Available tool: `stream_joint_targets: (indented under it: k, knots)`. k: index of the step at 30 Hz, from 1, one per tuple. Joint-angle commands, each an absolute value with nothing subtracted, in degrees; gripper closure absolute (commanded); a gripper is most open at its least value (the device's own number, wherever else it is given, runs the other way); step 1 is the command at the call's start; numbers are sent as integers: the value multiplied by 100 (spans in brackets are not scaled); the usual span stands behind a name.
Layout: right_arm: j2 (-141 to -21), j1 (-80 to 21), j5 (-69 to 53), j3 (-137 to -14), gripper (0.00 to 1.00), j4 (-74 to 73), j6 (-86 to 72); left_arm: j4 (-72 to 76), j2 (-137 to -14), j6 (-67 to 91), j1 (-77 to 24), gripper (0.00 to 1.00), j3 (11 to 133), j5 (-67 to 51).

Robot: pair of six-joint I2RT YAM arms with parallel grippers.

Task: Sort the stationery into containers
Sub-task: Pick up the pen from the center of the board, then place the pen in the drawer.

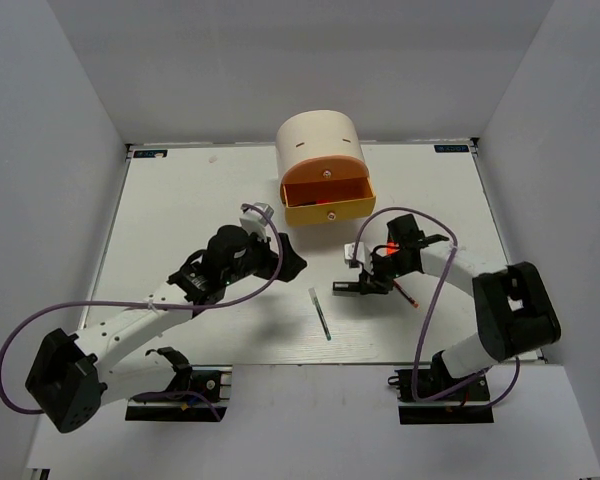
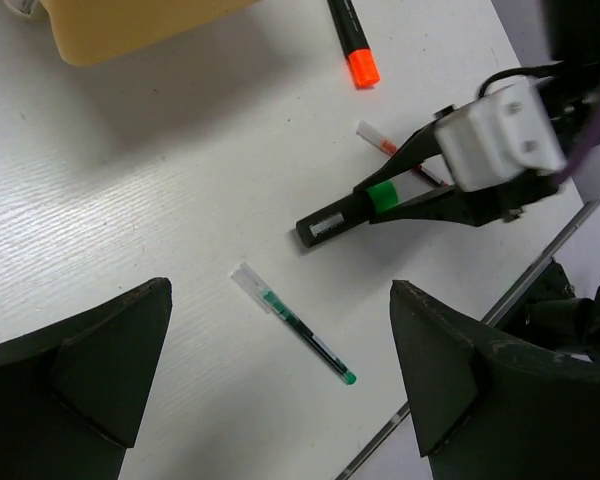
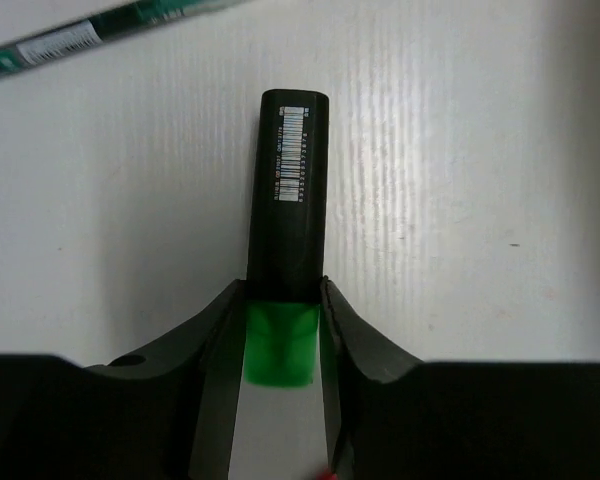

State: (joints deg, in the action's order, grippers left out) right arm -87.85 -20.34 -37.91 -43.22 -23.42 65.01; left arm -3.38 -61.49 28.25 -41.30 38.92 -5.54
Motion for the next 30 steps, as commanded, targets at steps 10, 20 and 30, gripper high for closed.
stream_joint_targets:
  k: [10, 20, 30]
  knots:
    - [-6865, -1995, -4131, -5590, 95, -1487, 5397, -70, -6881, 3462, -4096, 0, 3858, -1160]
    - [-7734, -2048, -3112, -6538, 91, -212, 5511, 62, -6882, 3568, -4157, 0, 3745, -1213]
    - [-8332, -2162, -2804, -7093, 50, -246, 5651, 9, -6601, 3735, -4157, 0, 3516, -1107]
